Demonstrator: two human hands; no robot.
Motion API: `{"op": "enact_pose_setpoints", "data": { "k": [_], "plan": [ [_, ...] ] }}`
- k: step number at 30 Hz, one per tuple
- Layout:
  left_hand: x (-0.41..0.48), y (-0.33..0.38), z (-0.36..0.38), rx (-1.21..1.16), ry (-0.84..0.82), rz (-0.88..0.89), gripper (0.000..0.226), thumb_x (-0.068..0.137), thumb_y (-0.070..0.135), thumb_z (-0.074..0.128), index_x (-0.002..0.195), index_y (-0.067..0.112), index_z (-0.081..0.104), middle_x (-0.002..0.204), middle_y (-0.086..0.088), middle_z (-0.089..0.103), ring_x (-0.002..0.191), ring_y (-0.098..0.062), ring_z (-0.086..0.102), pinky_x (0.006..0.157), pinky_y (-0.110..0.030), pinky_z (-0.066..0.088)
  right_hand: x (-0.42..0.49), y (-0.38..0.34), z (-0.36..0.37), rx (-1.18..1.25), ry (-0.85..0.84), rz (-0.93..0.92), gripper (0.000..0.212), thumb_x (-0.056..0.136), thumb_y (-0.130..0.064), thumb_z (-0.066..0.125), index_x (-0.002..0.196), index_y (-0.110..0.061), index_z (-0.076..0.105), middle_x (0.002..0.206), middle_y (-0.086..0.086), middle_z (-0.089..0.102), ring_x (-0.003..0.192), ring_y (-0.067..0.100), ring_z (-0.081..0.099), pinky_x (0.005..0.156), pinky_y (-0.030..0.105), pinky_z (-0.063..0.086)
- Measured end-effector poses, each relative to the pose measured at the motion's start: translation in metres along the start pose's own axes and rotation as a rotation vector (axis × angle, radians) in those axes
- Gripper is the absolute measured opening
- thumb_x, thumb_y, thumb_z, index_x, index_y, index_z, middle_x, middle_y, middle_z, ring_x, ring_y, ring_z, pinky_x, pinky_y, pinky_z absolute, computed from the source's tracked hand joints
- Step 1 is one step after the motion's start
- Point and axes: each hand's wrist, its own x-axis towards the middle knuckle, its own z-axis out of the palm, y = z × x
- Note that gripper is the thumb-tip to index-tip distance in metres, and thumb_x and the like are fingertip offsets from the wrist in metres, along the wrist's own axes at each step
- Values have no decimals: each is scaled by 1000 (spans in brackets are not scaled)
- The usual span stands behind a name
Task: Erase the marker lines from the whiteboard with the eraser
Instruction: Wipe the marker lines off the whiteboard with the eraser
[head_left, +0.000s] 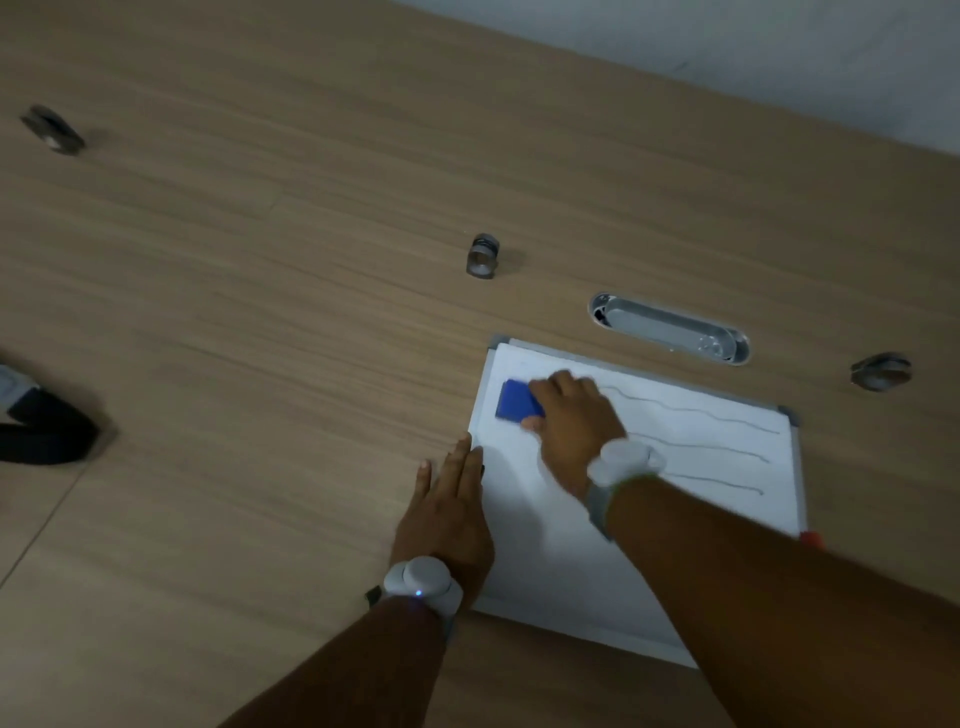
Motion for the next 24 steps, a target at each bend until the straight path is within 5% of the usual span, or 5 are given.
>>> {"op": "enact_pose_setpoints", "data": {
  "k": [5,13,24],
  "plan": [
    [3,2,0,33,-28,14,63,91,16,30,150,15,9,161,-3,7,146,-15,6,119,-33,-7,-42,15,-2,-6,-63,-159,40,88,-29,61,125,-16,49,114,7,57,97,31,52,81,43,48],
    [6,4,0,37,-2,8,59,91,16,31,149,12,18,159,-6,16,145,-18,15,121,-37,1,32,33,-12,5,-16,51,31,89,-25,61,116,-12,51,114,16,53,98,38,47,82,47,46],
    [2,12,-8,26,-47,-36,60,86,6,33,145,14,25,159,-4,19,145,-18,16,121,-38,8,-125,28,4,56,-115,-7,47,90,-26,59,133,-14,44,123,7,53,107,27,47,92,38,42]
  ]
}}
